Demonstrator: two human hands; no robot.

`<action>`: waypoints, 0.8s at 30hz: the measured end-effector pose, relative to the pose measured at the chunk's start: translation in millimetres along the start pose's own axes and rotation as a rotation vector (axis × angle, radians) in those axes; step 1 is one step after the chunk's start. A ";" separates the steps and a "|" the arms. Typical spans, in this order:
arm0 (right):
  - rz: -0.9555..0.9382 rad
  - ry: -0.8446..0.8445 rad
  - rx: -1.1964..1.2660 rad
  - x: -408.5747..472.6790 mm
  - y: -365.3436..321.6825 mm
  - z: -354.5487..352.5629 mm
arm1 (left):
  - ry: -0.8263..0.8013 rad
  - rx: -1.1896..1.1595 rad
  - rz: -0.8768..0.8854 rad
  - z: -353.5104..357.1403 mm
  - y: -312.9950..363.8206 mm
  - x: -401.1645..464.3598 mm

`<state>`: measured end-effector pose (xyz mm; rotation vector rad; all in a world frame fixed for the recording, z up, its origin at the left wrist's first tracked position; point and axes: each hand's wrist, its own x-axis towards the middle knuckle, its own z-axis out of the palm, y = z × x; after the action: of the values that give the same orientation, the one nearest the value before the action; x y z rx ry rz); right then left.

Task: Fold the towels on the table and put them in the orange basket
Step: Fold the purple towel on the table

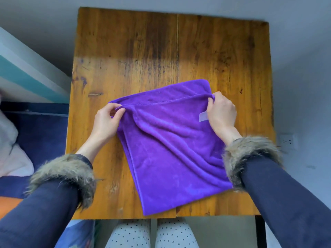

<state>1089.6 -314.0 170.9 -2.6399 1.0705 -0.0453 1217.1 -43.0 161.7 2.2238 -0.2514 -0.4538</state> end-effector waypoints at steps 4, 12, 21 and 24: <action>0.073 0.090 0.397 5.0 16.6 -28.2 | 0.029 -0.347 -0.089 -20.5 -3.6 -12.0; 0.073 0.057 0.685 46.1 12.3 -33.2 | 0.202 -0.620 -0.157 -35.3 7.4 1.0; 0.142 -0.110 0.448 92.4 2.6 15.7 | 0.160 -0.055 -0.296 -0.2 -30.5 37.2; 0.112 -0.127 0.408 98.7 -0.4 18.2 | 0.140 0.101 -0.181 0.6 -23.9 41.2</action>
<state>1163.8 -376.7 145.8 -2.1867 1.0386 -0.0637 1255.1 -41.7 133.1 2.3757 0.0010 -0.3866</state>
